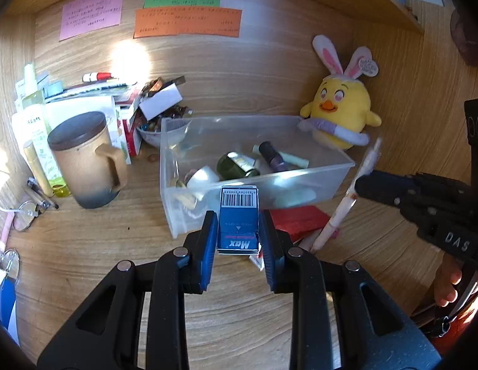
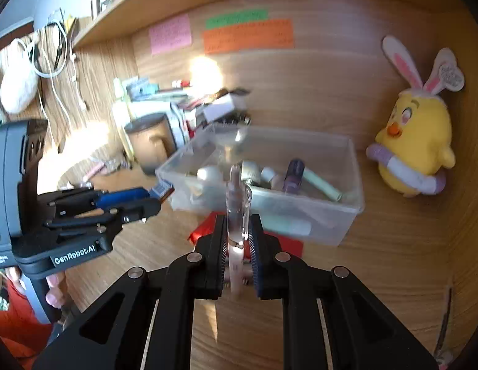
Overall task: Organize objects
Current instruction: 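Carry the pen and blue staple box into the clear box and release them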
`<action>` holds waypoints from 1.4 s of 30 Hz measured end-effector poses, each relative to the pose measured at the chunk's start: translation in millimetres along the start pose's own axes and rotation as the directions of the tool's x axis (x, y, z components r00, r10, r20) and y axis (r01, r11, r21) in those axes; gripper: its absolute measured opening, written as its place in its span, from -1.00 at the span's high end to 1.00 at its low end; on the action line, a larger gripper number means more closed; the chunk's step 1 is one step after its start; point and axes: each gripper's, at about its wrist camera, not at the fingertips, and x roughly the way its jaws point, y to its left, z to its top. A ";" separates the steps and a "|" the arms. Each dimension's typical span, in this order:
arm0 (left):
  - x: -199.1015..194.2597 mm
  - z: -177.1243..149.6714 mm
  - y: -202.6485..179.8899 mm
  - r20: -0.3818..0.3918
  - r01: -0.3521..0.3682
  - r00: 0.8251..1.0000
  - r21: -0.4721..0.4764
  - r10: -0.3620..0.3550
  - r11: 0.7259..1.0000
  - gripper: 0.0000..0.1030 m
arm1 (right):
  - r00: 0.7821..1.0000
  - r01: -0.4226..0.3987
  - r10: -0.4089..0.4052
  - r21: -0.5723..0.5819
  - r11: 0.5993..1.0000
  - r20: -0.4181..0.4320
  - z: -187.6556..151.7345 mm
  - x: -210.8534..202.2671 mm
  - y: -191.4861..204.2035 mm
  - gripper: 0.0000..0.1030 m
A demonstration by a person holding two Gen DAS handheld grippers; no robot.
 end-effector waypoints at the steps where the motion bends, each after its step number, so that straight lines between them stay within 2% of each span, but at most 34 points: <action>1: -0.8 2.6 -0.7 0.007 0.001 1.000 0.001 -0.001 1.000 0.47 | 1.000 0.003 -0.003 0.004 1.000 0.013 3.2 -3.5 -1.8 0.75; 16: 7.8 40.2 5.5 0.042 0.017 0.999 -0.027 -0.016 0.999 0.47 | 0.983 0.045 -0.049 0.025 0.999 0.175 57.0 -34.2 -23.8 0.75; 20: 15.4 50.3 10.6 0.042 0.007 0.999 -0.034 -0.006 0.999 0.47 | 0.977 0.091 -0.094 0.022 0.996 0.190 69.6 -28.4 -29.6 0.75; 27: 50.7 62.3 23.7 -0.025 -0.016 1.000 -0.046 0.015 0.999 0.47 | 0.964 0.242 -0.236 -0.030 0.970 0.122 72.9 12.1 -37.1 0.75; 33: 86.1 63.2 32.7 -0.106 -0.022 0.994 -0.064 0.015 0.998 0.47 | 0.960 0.279 -0.277 -0.106 0.954 0.039 65.6 51.0 -34.5 0.75; 35: 92.1 60.7 34.1 -0.130 -0.008 0.992 -0.079 -0.003 0.997 0.47 | 0.967 0.255 -0.256 -0.123 0.959 0.008 64.7 63.0 -31.7 0.75; 38: 91.6 56.7 35.5 -0.139 0.024 0.990 -0.098 -0.038 0.995 0.47 | 0.981 0.177 -0.185 -0.136 0.975 -0.050 64.2 76.8 -25.3 0.73; 42: 79.2 54.1 33.0 -0.111 0.015 0.994 -0.074 -0.023 0.997 0.46 | 0.990 0.110 -0.120 -0.134 0.985 -0.072 62.9 81.3 -18.3 0.52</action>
